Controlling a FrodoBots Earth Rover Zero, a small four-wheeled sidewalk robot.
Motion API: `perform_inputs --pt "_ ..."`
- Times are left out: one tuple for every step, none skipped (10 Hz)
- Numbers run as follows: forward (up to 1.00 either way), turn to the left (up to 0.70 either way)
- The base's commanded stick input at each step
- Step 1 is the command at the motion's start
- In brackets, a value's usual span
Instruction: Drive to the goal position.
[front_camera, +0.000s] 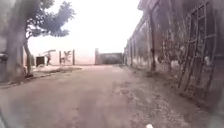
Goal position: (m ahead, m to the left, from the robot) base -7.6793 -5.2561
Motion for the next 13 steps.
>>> perform_inputs --pt "1.00 0.00" --pt "1.00 0.00" --pt "1.00 0.00" --pt "1.00 0.00" --pt "1.00 0.00" --pt "1.00 0.03" --pt "1.00 0.08" --pt "0.56 0.47" --pt "0.00 1.00" --pt "0.00 1.00" --pt "0.00 1.00" --pt "0.00 1.00" --pt "0.00 1.00"
